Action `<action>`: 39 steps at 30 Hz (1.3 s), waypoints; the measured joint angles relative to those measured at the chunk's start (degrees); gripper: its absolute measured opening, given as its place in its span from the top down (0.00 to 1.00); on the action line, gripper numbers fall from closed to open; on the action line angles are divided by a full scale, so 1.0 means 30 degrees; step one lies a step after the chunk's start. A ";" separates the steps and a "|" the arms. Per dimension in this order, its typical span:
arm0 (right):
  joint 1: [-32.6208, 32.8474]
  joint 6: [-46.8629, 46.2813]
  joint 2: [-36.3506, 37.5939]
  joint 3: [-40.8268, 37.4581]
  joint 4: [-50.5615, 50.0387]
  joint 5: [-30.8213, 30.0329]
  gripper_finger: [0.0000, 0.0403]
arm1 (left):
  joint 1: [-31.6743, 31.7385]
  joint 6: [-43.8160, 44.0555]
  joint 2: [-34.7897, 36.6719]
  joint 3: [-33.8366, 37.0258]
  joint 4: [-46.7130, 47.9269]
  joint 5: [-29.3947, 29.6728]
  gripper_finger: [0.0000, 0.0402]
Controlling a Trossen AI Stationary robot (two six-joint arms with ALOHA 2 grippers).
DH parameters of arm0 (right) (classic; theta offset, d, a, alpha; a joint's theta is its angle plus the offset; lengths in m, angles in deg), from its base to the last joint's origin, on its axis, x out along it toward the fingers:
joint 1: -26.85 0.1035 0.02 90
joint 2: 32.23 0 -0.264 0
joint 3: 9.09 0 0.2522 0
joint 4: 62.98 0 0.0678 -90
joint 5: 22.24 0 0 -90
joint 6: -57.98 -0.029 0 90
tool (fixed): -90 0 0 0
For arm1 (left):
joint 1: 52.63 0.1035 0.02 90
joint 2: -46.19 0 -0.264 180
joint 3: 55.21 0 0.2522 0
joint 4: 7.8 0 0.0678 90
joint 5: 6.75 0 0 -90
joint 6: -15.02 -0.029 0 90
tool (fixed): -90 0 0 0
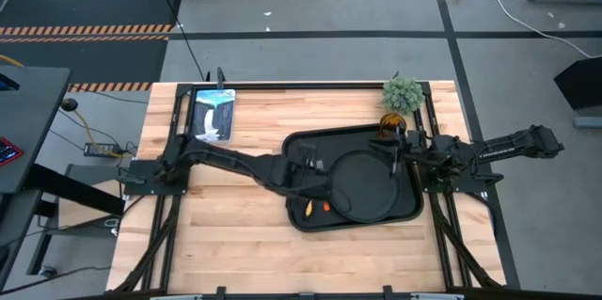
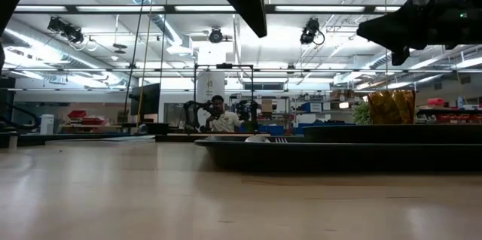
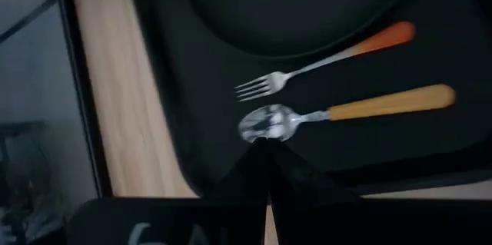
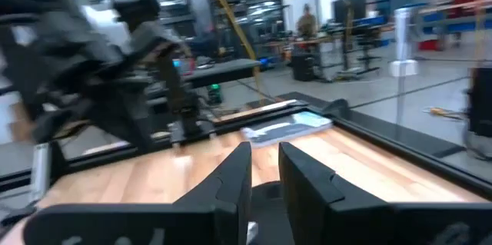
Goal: Pick and place plate/cup/fork/spoon on tray
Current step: Return to Home Position
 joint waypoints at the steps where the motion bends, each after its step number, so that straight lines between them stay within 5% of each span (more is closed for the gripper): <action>1: 0.0000 0.0031 -0.0006 0.0000 0.0000 -0.0330 0.81 | -0.0215 0.0002 0.0000 0.0000 -0.0072 -0.0077 0.98; 6: 0.0007 -0.0001 -0.0007 0.0000 0.0000 -0.0411 0.81 | -0.1275 -0.0419 0.0018 0.0447 -0.1962 -0.1379 0.98; 12: 0.0007 0.0022 -0.0014 0.0000 0.0007 -0.0404 0.81 | -0.2153 -0.2004 0.1011 0.3783 -0.4124 -0.3958 0.98; 22: 0.0007 0.0050 -0.0051 0.0000 0.0163 -0.0384 0.81 | -0.2402 -0.2343 0.6461 1.0956 -1.1202 -0.6354 0.98; 31: 0.0007 0.0050 -0.0051 0.0000 0.0138 -0.0382 0.81 | -0.2972 -0.1178 1.1446 1.5608 -1.4598 -0.6435 0.98; 39: 0.0007 0.0050 -0.0051 0.0000 0.0182 -0.0382 0.81 | -0.3530 0.2753 1.4633 1.6669 -1.4565 -0.6445 0.98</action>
